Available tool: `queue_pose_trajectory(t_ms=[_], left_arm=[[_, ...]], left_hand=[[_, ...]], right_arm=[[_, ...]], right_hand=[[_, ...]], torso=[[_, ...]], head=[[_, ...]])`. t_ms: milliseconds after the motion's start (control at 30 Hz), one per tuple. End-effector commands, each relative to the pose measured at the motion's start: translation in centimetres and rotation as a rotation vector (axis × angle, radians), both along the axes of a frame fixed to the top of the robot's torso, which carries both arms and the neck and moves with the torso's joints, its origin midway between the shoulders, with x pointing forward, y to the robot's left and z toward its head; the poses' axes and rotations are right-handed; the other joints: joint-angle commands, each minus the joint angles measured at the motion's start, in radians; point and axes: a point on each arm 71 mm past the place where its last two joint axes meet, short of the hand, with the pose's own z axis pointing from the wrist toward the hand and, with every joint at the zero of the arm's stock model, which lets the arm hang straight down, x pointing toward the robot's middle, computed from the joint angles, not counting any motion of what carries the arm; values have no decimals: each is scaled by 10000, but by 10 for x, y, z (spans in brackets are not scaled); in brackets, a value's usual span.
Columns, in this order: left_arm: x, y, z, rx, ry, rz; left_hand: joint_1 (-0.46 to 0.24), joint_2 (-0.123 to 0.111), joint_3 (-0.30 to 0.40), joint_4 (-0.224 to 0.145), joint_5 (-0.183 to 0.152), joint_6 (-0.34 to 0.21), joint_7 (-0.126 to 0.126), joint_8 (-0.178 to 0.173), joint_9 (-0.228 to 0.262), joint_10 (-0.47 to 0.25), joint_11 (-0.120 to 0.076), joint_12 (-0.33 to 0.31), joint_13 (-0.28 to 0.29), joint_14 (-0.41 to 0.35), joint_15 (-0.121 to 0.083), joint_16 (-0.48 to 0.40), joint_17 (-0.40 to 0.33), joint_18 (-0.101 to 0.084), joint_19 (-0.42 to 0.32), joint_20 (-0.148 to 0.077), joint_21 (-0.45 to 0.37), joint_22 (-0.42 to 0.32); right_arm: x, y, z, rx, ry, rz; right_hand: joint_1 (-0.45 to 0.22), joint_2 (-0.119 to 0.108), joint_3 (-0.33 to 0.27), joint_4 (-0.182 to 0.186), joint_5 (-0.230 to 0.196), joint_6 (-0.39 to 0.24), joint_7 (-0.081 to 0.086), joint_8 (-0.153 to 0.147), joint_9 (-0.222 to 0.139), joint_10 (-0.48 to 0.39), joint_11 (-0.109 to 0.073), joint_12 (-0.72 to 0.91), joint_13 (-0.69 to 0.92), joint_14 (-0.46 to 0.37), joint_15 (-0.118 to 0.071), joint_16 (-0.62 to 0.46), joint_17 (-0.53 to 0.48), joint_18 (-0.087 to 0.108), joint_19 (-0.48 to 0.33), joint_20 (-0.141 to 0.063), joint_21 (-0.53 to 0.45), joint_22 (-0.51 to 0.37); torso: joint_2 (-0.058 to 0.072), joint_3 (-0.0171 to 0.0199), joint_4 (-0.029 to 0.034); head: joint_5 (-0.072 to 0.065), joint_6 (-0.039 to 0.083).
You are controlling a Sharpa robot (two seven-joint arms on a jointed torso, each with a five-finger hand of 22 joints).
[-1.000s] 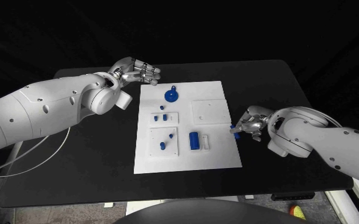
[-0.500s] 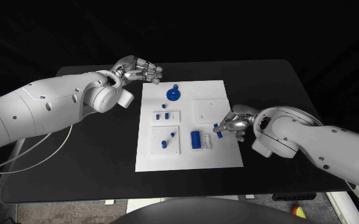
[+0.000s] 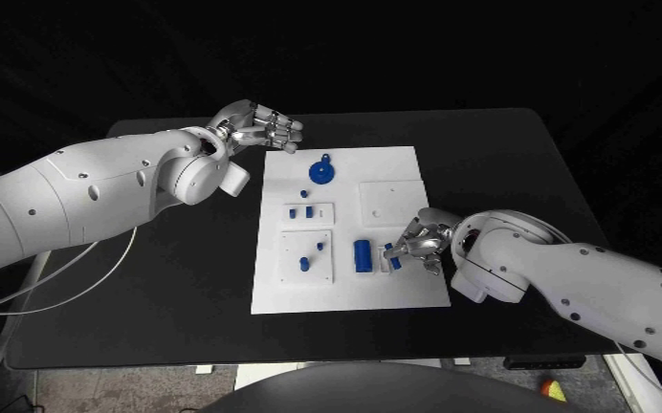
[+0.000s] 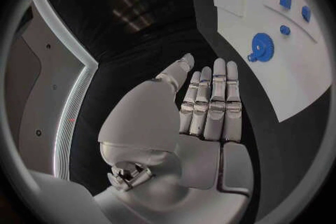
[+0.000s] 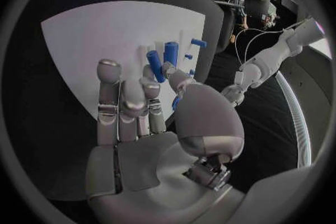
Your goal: Assemble the parts on the task board
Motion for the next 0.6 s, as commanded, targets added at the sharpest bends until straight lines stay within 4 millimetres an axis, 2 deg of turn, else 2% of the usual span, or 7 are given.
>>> queue_pose_trajectory(t_ms=[33,600], left_arm=[[-1,-3,1,-132,3,-185],[-1,-4,1,-139,42,-246]], left_hand=[[-91,-31,-15,70,26,-75,-16,-7,5,-21,40,-20,-10,-20,4,-17,14,-64,74,-7,27,-9],[-102,-25,-22,90,19,-75,-18,-5,6,-25,40,-20,-10,-25,7,-17,15,-66,81,-4,26,-66]], right_arm=[[0,0,-3,-455,-215,-18],[2,10,-9,-768,-544,9]], right_hand=[[-24,68,-59,14,39,179,-102,41,13,65,18,-61,-8,34,-48,51,2,-165,296,-40,58,562],[-109,28,-179,110,-74,225,-117,40,-46,93,12,-71,-13,42,-44,65,6,-173,298,-36,95,568]], torso=[[1,6,-13],[2,1,3]], head=[[9,-7],[55,2]])
